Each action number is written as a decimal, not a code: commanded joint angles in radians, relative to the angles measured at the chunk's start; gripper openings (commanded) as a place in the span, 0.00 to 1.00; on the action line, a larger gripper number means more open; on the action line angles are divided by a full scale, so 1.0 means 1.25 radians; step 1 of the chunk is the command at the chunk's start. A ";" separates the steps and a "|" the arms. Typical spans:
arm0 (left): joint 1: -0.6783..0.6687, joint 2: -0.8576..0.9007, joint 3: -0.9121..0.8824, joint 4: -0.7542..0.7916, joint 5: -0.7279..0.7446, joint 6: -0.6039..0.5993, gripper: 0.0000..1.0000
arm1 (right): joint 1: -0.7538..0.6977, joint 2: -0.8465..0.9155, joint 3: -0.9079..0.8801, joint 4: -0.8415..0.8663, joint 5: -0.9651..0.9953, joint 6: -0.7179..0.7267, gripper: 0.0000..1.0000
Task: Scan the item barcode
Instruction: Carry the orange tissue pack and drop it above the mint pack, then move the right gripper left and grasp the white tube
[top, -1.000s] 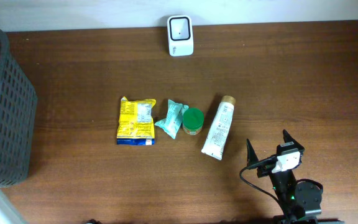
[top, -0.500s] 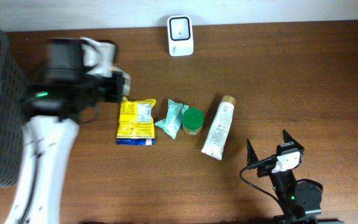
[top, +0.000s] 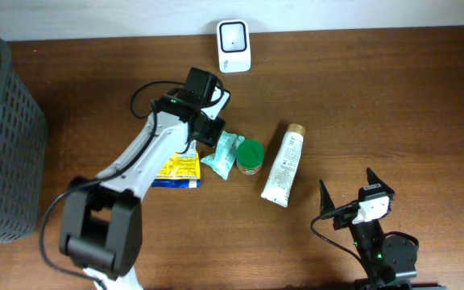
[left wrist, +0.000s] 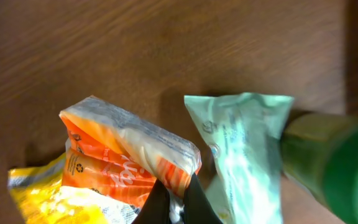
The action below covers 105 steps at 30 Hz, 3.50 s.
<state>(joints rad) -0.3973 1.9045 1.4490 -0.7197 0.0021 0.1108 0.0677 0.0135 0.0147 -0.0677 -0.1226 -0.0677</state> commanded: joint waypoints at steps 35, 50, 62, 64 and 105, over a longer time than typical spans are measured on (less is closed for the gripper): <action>0.470 -0.265 0.192 -0.242 0.041 0.056 0.99 | -0.004 -0.008 -0.007 0.000 -0.004 -0.003 0.98; 0.581 -0.261 0.192 -0.243 0.100 0.056 0.99 | -0.004 -0.008 -0.007 0.000 -0.004 -0.003 0.98; 0.581 -0.262 0.192 -0.243 0.100 0.056 0.99 | -0.004 -0.008 -0.007 0.000 -0.004 -0.003 0.98; 0.581 -0.261 0.192 -0.243 0.100 0.056 0.99 | -0.004 -0.008 -0.007 0.000 -0.004 -0.003 0.98; 0.581 -0.262 0.192 -0.243 0.100 0.056 0.99 | -0.003 0.244 0.403 -0.254 -0.235 0.025 0.98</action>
<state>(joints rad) 0.3233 1.5707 1.6852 -1.0229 0.1093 0.1650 0.0677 0.2298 0.4068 -0.3328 -0.3679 -0.0471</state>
